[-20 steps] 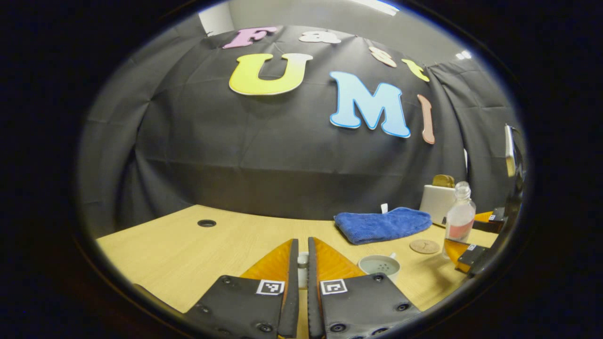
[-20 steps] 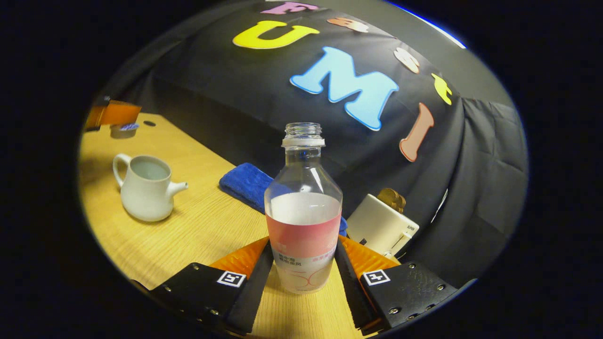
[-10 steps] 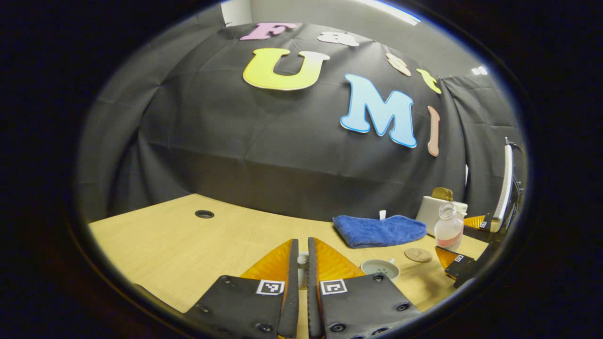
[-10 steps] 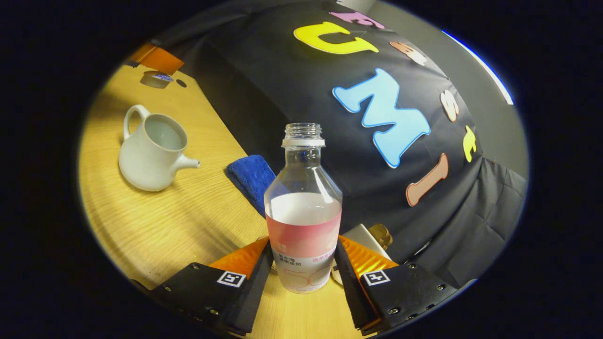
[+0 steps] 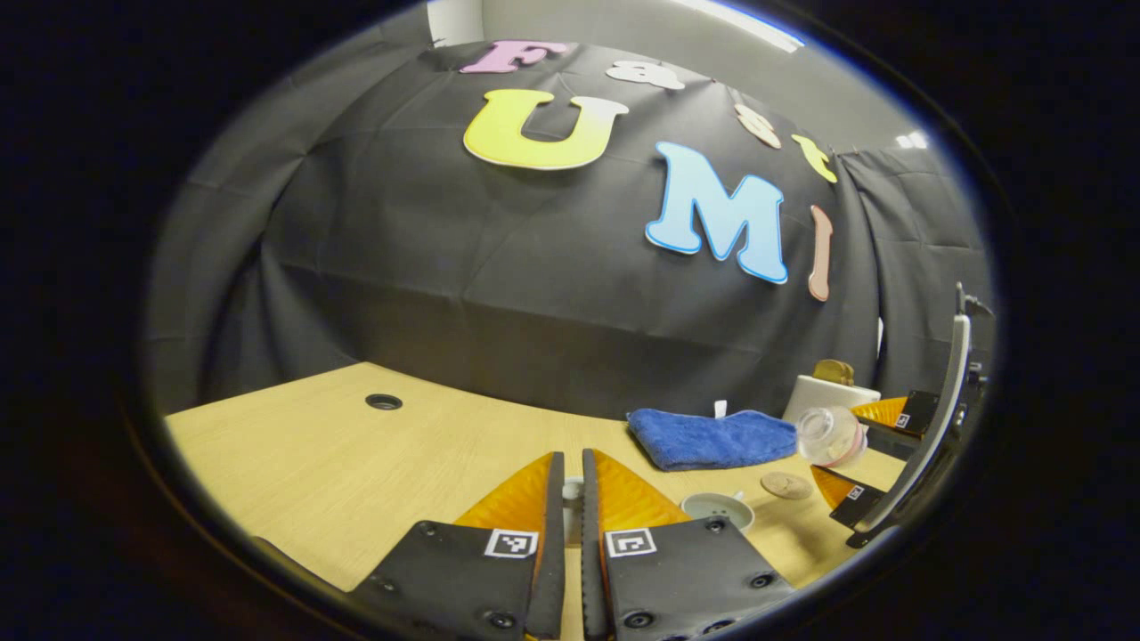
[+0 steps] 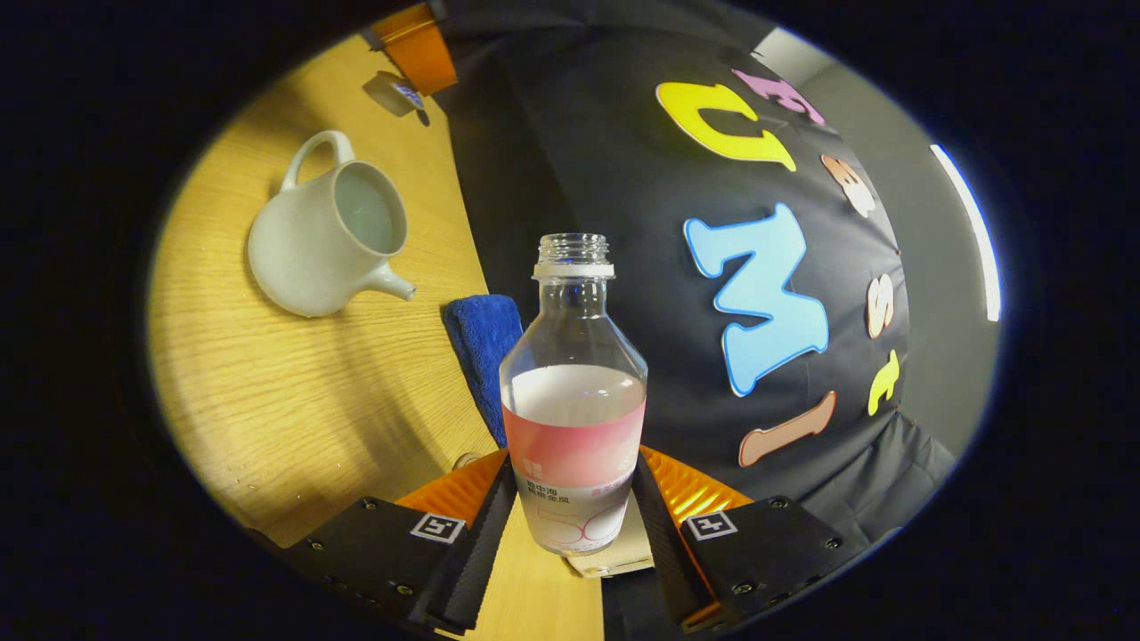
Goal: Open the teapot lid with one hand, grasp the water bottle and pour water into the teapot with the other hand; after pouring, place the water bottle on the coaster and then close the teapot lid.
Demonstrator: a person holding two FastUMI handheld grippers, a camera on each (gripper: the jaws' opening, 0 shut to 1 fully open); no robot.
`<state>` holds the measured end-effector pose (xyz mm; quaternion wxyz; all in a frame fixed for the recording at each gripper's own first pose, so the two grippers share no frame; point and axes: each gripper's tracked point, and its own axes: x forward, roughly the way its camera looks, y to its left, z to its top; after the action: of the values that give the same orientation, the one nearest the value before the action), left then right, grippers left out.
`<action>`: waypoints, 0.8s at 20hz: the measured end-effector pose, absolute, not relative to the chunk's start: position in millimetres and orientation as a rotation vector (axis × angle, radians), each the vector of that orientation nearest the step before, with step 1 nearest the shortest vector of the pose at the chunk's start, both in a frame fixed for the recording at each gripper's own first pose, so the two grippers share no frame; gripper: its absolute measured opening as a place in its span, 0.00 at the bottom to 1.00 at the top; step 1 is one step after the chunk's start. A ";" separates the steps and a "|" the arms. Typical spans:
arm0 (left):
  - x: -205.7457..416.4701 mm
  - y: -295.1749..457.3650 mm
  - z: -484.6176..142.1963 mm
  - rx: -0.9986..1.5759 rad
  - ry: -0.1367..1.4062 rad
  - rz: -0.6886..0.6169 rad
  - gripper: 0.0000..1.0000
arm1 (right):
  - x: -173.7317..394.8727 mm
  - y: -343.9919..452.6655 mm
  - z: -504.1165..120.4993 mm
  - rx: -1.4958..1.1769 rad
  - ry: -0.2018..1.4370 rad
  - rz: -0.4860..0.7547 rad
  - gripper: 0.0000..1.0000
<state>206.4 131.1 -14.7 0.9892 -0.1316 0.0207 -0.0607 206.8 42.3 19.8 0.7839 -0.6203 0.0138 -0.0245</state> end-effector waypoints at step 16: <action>208.7 137.2 -16.7 -0.320 0.056 -0.128 0.14 | 215.2 69.7 37.0 -1.717 -0.108 -0.035 0.75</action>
<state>208.7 137.2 -16.7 0.9848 -0.1593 0.0277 -0.0639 215.2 69.7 37.0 0.6521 -0.7565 -0.0475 -0.0156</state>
